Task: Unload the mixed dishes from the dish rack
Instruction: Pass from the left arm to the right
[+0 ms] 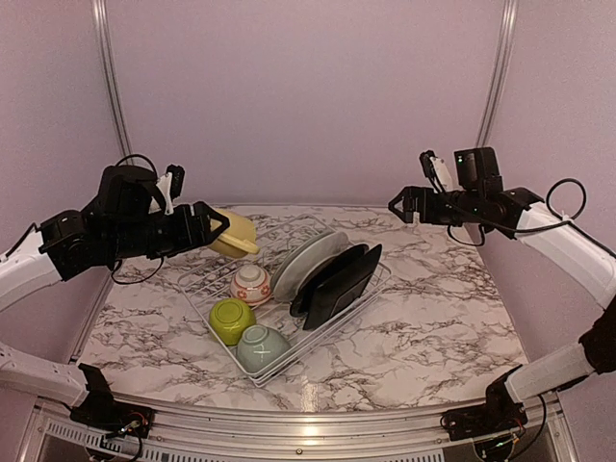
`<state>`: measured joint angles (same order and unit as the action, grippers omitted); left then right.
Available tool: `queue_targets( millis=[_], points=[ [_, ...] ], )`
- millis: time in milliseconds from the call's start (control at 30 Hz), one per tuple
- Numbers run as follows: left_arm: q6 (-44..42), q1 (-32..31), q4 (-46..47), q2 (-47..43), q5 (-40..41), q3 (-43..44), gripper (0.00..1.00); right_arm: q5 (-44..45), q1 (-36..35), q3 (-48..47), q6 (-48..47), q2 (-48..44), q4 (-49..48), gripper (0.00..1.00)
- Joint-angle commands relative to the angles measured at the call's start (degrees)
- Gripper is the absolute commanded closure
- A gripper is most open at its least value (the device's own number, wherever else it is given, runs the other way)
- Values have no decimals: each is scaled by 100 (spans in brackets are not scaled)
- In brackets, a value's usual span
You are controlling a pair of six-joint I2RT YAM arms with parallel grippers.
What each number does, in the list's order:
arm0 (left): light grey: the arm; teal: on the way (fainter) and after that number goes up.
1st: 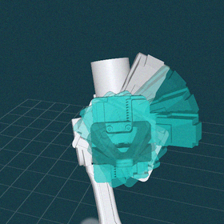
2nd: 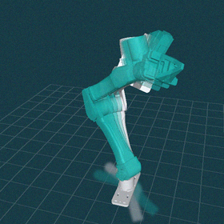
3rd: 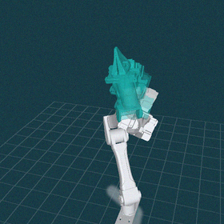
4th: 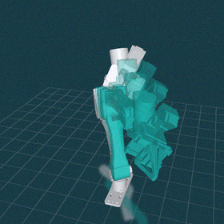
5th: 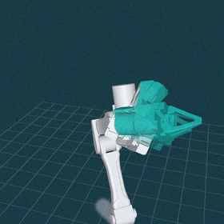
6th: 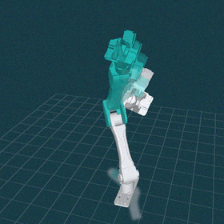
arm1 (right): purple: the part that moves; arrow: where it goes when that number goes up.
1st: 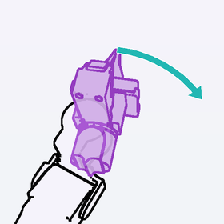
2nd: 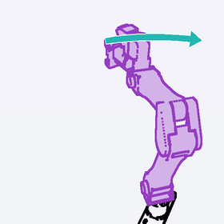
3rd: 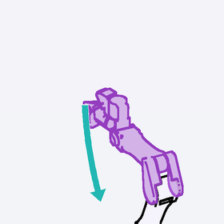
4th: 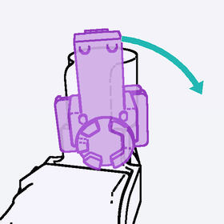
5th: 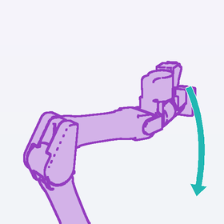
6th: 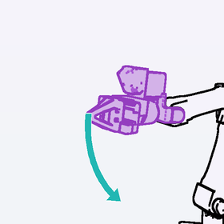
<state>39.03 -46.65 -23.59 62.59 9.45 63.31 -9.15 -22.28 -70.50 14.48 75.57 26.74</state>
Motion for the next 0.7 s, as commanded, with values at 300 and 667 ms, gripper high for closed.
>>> queue_targets(
  millis=[300,667],
  points=[
    [-1239,60,5068,21,-779,-777,100,-2812,-204,-243,2521,377,-2826,1],
    [-1129,43,8762,1365,-1055,-1233,100,-3331,-1332,-499,3982,974,-4592,2]
  ],
)
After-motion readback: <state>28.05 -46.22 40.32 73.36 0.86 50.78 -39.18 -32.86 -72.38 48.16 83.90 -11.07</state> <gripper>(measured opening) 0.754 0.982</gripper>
